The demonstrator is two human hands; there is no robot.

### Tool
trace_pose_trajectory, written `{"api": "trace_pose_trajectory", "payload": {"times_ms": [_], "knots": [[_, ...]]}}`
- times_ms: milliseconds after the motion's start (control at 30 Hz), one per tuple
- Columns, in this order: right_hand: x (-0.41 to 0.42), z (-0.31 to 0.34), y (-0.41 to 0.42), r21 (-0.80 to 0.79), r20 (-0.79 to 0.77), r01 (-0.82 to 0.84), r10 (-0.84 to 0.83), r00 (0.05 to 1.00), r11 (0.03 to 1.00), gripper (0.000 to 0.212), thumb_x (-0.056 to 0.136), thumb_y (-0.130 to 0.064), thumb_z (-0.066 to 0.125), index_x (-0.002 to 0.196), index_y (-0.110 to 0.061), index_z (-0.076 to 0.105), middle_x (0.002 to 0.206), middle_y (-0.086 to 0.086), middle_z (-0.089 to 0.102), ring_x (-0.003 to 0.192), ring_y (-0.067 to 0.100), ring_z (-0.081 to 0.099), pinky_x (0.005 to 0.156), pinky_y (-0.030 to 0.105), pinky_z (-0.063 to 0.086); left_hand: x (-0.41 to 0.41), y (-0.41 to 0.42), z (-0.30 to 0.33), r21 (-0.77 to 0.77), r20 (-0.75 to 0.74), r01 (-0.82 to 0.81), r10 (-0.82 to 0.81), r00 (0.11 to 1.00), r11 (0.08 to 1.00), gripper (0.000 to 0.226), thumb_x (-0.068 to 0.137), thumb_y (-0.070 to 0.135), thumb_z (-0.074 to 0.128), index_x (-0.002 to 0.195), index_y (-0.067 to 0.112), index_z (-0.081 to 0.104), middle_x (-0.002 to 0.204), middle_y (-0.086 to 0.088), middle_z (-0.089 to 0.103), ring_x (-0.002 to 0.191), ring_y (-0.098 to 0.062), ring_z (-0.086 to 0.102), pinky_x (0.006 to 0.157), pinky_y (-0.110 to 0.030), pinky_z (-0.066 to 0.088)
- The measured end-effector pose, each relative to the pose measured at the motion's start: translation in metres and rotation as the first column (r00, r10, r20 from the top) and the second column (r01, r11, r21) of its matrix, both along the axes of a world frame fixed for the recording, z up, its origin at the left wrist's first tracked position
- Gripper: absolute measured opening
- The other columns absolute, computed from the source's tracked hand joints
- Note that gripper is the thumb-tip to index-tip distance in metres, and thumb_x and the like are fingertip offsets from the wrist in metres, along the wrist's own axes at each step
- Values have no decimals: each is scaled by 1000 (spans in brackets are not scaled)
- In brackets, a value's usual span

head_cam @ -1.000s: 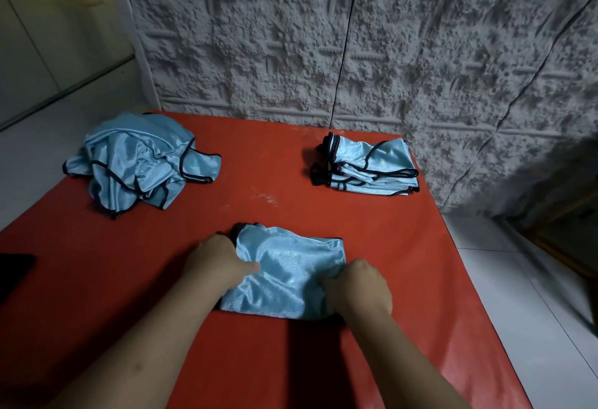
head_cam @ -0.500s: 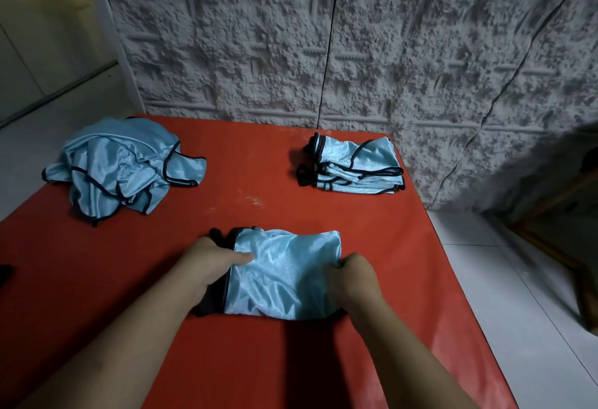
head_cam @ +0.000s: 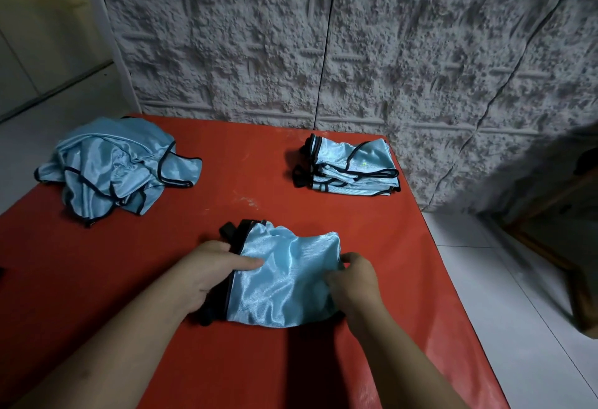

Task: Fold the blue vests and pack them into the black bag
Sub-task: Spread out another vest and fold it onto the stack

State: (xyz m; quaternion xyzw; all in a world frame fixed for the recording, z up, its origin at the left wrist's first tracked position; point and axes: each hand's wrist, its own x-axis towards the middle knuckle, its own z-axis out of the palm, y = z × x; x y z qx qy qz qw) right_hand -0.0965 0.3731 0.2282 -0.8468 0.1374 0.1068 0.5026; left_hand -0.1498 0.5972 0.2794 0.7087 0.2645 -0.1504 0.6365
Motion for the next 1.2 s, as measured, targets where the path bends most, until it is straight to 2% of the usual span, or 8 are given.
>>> {"api": "trace_pose_trajectory", "payload": {"times_ms": [300, 433, 700, 800, 967, 1067, 1133, 1200], "knots": [[8, -1, -13, 126, 88, 25, -36, 995, 992, 33, 74, -13, 80, 100, -27, 65, 85, -2, 75, 77, 19, 73, 76, 40, 61, -4, -5, -15, -255, 67, -3, 21, 998, 967, 30, 87, 3, 71, 116, 5, 71, 113, -20, 74, 103, -36, 72, 97, -50, 54], [14, -5, -25, 212, 112, 4, -28, 993, 977, 27, 79, -10, 81, 103, -19, 71, 85, 3, 78, 77, 23, 76, 76, 45, 62, -1, -5, -14, -392, 99, -73, 121, 988, 917, 36, 82, 5, 69, 118, 6, 72, 118, -22, 72, 109, -40, 70, 98, -49, 51], [20, 10, -34, 437, 96, 50, -102, 990, 898, 25, 86, 1, 72, 107, -14, 71, 85, 7, 78, 76, 26, 75, 67, 39, 61, 4, -21, -3, -425, 209, -1, 100, 973, 905, 30, 87, -1, 62, 115, 2, 72, 119, -24, 71, 109, -38, 70, 91, -45, 56], [40, 30, -47, 486, 125, 25, -98, 987, 874, 22, 89, 3, 69, 106, -11, 71, 88, 13, 77, 75, 28, 74, 63, 44, 61, 18, -20, 3, -465, 254, 58, 70, 965, 883, 34, 88, -5, 59, 119, 1, 71, 126, -26, 67, 116, -39, 67, 100, -49, 50], [111, 69, -62, 466, 270, -47, -91, 959, 883, 18, 89, 0, 71, 101, -13, 72, 93, 14, 77, 78, 30, 74, 66, 52, 62, 94, -31, 39, -444, 344, 101, 66, 937, 890, 56, 75, -7, 64, 130, -1, 61, 126, -24, 67, 117, -38, 66, 95, -45, 58], [173, 90, -73, 434, 353, 3, -173, 920, 901, 17, 87, 1, 73, 98, -12, 69, 88, 12, 75, 69, 19, 72, 54, 36, 60, 163, -51, 59, -368, 384, 93, 60, 921, 925, 44, 80, -5, 59, 123, -1, 66, 117, -22, 72, 101, -32, 73, 83, -38, 62], [213, 99, -78, 396, 394, 38, -207, 896, 918, 17, 85, -1, 74, 97, -12, 70, 90, 11, 76, 77, 26, 75, 61, 41, 63, 218, -61, 63, -277, 425, 61, 65, 903, 959, 34, 86, -6, 62, 119, 0, 68, 107, -19, 75, 88, -27, 75, 74, -34, 63], [246, 101, -80, 362, 404, 59, -214, 889, 930, 17, 86, -3, 74, 97, -14, 69, 91, 8, 75, 77, 29, 75, 60, 46, 63, 272, -68, 55, -182, 469, 13, 75, 880, 983, 31, 83, -2, 73, 114, 3, 70, 103, -16, 76, 93, -30, 75, 83, -39, 62]]}}
